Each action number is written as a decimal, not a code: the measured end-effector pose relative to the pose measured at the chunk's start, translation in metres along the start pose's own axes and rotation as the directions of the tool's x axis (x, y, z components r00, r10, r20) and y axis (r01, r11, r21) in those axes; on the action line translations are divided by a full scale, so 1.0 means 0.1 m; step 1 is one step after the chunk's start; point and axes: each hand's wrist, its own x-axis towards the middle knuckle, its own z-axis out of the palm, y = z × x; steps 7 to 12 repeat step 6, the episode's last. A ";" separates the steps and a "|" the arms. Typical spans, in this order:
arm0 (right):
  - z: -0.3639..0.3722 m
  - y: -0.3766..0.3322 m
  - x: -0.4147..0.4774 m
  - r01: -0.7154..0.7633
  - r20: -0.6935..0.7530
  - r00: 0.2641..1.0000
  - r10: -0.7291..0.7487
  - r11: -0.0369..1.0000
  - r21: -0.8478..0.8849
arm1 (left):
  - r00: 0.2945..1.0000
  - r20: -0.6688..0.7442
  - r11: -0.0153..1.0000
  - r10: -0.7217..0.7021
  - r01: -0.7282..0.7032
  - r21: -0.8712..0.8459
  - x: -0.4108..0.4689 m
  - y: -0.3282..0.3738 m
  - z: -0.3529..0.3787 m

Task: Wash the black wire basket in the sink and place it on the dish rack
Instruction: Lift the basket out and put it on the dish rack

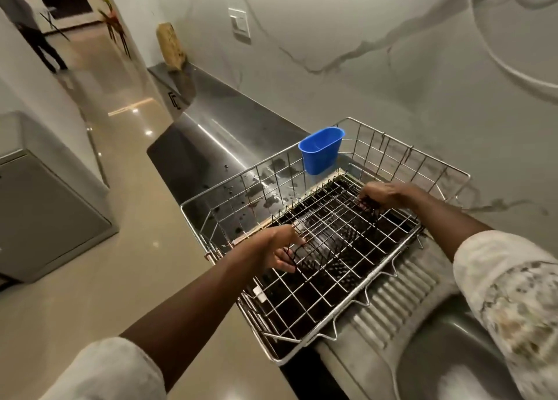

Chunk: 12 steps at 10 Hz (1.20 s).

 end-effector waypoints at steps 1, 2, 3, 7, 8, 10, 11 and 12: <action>0.03 0.02 0.07 -0.022 0.034 0.999 0.023 0.999 -0.042 | 0.999 0.037 0.999 -0.035 0.036 -0.030 0.07 -0.04 0.00; 0.03 0.03 0.09 -0.020 0.035 0.999 0.022 0.998 -0.052 | 0.997 0.060 0.999 -0.046 0.047 -0.020 0.08 -0.04 0.02; 0.03 0.01 0.02 0.006 -0.010 1.000 -0.007 0.995 -0.102 | 0.996 0.043 0.993 -0.074 0.070 0.100 0.04 -0.02 0.00; 0.02 0.05 -0.39 0.101 -0.251 0.945 -0.212 0.915 -0.391 | 0.884 -0.120 0.683 0.452 -0.256 0.683 -0.17 0.34 0.01; 0.02 0.05 -0.39 0.101 -0.251 0.945 -0.212 0.915 -0.391 | 0.884 -0.120 0.683 0.452 -0.256 0.683 -0.17 0.34 0.01; 0.02 0.05 -0.39 0.101 -0.251 0.945 -0.212 0.915 -0.391 | 0.884 -0.120 0.683 0.452 -0.256 0.683 -0.17 0.34 0.01; 0.02 0.05 -0.39 0.101 -0.251 0.945 -0.212 0.915 -0.391 | 0.884 -0.120 0.683 0.452 -0.256 0.683 -0.17 0.34 0.01; 0.02 0.05 -0.39 0.101 -0.251 0.945 -0.212 0.915 -0.391 | 0.884 -0.120 0.683 0.452 -0.256 0.683 -0.17 0.34 0.01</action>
